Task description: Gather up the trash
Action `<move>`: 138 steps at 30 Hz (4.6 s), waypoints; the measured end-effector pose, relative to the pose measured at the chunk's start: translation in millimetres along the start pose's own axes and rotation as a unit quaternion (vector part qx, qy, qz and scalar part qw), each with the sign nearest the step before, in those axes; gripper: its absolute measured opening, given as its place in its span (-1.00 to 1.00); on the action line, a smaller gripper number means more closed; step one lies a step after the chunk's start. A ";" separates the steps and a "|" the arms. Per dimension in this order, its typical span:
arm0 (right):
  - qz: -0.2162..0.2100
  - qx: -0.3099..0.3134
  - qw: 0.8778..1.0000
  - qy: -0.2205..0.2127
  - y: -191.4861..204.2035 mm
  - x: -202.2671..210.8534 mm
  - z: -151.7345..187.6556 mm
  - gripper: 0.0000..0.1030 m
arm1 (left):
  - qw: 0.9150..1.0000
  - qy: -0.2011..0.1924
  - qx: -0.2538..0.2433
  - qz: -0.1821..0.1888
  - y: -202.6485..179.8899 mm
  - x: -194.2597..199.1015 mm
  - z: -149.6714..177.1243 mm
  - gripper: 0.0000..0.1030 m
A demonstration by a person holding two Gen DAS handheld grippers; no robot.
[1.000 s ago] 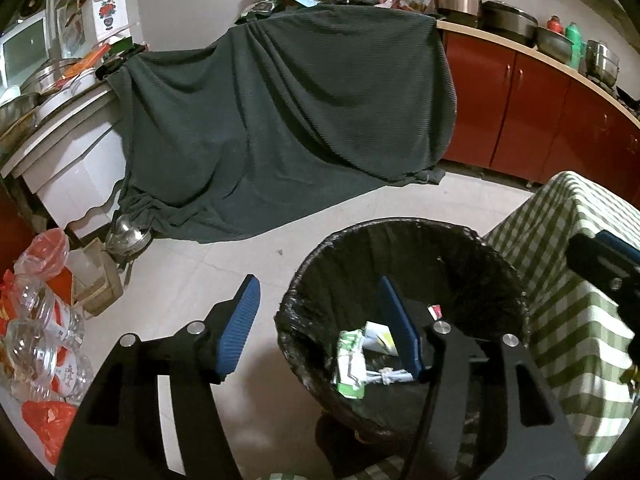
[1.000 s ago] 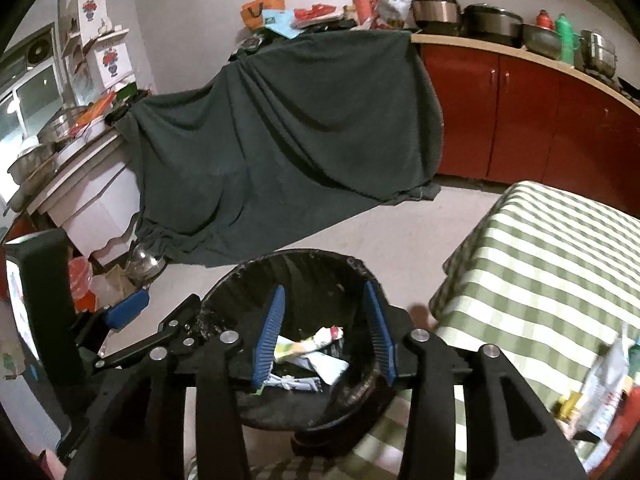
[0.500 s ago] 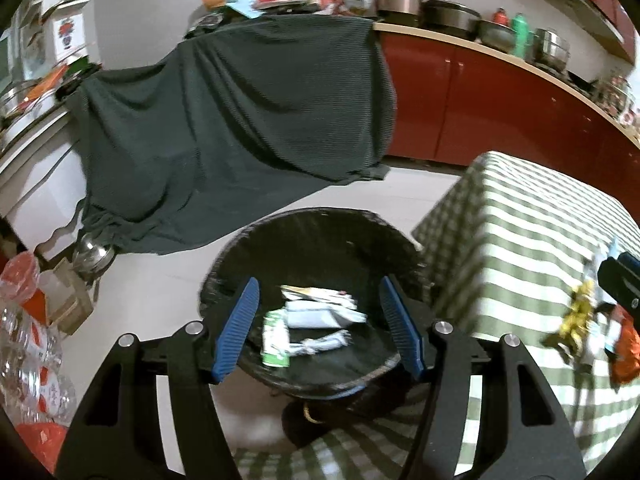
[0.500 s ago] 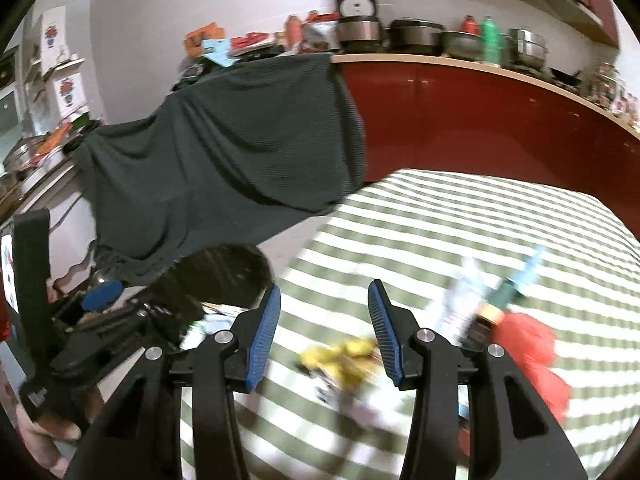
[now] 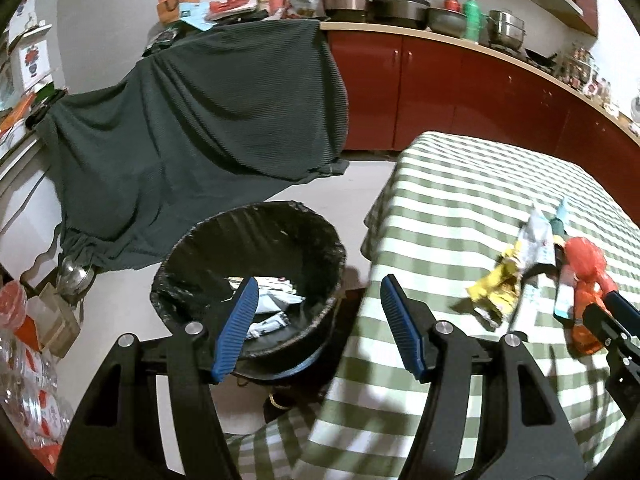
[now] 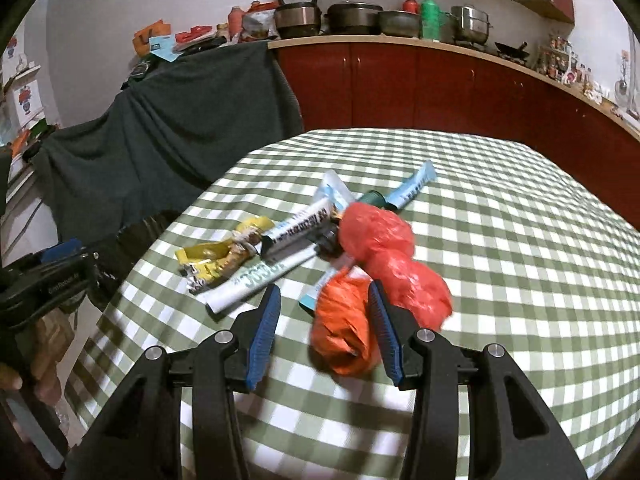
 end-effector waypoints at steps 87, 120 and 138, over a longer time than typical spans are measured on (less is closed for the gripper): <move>-0.001 0.006 1.000 -0.017 -5.6 25.8 -9.1 -0.28 | 0.992 -0.013 -0.058 0.109 -60.1 22.6 -2.0 -0.98; -0.159 0.126 0.979 -0.023 190.3 -55.5 -74.6 -0.28 | 0.996 -0.033 0.057 -0.066 117.8 -15.7 -24.3 -0.98; -0.186 0.124 0.974 0.043 234.1 -111.6 -73.9 -0.15 | 0.993 -0.003 0.087 -0.080 138.3 -70.5 -21.0 -0.82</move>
Point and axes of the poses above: each gripper's, at about its wrist camera, not at the fingertips, and x roughly against the way its jaws point, y to its left, z to its underside, the point moved 8 cm from there along -x, roughly the way its jaws point, and after that the axes turned 3 degrees about -z, right-handed, at the moved point
